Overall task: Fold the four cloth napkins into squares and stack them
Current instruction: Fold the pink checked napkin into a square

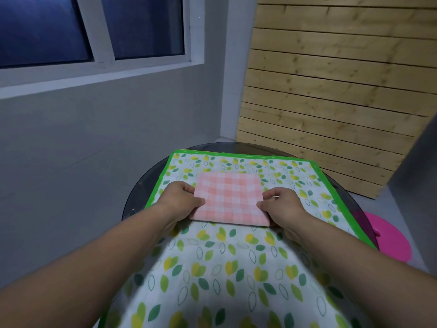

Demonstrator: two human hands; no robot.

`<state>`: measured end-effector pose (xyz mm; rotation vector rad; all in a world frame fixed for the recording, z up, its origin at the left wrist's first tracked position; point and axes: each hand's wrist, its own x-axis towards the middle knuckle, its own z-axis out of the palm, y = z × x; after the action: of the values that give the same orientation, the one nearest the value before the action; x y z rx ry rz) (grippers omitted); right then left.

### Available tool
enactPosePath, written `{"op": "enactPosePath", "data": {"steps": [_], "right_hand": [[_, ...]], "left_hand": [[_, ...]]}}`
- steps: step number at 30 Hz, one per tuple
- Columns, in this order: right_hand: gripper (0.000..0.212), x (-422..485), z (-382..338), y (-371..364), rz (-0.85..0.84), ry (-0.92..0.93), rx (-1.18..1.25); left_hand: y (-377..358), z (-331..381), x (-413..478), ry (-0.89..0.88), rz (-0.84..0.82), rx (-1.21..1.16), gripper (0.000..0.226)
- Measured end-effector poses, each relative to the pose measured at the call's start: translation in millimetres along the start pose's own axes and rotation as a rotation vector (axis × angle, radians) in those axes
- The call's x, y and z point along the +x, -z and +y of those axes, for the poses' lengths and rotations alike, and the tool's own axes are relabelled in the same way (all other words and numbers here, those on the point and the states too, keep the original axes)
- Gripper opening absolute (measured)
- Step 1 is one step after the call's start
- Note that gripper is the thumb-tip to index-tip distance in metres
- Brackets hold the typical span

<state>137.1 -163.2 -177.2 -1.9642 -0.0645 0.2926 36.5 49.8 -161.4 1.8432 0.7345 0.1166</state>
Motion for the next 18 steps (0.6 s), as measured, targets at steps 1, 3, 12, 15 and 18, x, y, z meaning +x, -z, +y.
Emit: {"op": "enactPosePath", "data": {"steps": [1, 3, 12, 15, 18], "right_hand": [[0.013, -1.4, -0.7, 1.2, -0.006, -0.009, 0.006], [0.018, -4.6, -2.5, 5.1, -0.032, -0.035, 0.036], [0.021, -5.5, -3.8, 8.4, -0.087, -0.041, -0.078], [0.023, -4.5, -2.5, 8.0, -0.091, -0.010, -0.141], [0.026, -4.4, -0.1, 7.4, -0.093, 0.037, -0.212]], "left_hand": [[0.0, 0.2, -0.8, 0.003, 0.004, 0.004, 0.019], [-0.2, -1.2, -0.8, 0.011, 0.012, 0.009, 0.021], [0.6, -1.1, -1.8, 0.029, 0.021, 0.132, 0.027], [1.8, -0.2, -1.4, 0.033, -0.011, 0.244, 0.031], [2.4, 2.1, -2.4, 0.013, -0.037, 0.340, 0.032]]}}
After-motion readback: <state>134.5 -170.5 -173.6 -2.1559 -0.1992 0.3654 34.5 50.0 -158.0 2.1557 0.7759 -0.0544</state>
